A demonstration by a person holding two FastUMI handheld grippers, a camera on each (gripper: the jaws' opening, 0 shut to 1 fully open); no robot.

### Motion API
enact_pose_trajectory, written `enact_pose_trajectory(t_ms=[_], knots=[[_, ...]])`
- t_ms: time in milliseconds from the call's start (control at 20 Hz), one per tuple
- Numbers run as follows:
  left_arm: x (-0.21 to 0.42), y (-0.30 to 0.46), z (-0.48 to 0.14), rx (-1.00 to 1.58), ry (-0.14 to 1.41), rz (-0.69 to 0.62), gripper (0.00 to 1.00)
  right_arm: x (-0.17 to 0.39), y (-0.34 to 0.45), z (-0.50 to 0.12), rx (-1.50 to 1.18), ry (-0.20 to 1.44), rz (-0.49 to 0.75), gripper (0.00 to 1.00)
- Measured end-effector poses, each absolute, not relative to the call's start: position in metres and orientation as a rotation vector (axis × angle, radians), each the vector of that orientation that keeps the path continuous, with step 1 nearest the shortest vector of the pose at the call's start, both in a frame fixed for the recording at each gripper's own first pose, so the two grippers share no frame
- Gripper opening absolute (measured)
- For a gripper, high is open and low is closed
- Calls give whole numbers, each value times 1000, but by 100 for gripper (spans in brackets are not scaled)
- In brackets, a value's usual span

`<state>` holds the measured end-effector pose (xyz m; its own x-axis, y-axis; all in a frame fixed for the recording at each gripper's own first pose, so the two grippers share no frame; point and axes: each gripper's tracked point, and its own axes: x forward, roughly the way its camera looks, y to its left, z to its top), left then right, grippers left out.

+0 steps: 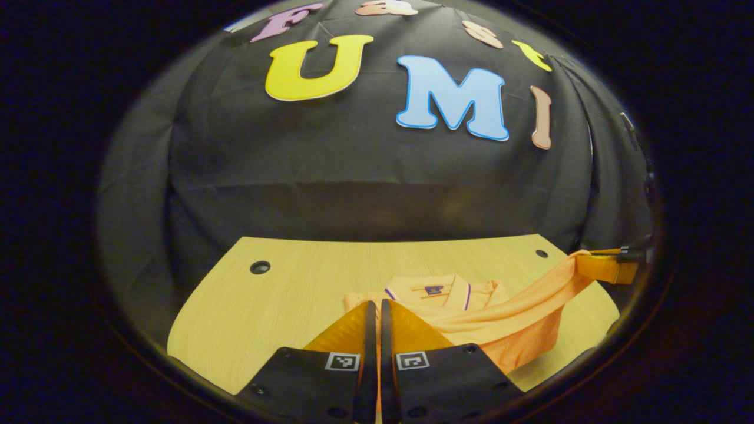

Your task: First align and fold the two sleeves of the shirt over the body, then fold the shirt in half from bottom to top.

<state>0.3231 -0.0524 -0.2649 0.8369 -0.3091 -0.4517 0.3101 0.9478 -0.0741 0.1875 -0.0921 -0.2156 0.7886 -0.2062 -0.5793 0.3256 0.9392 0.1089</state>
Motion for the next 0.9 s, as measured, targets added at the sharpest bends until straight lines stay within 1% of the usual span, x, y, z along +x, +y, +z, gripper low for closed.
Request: enact_pose_trajectory(t_ms=[250, 500, 900], knots=[[369, -64, -279, -39, 476, -316, 7, 225, -106, -236, 187, 608, -311, 5], [396, -75, -301, -31, 458, -332, 8, 252, -116, -273, 182, 626, -345, 4], [424, -73, -352, 11, 502, -316, 8, 274, -125, -334, 152, 723, -381, 5]])
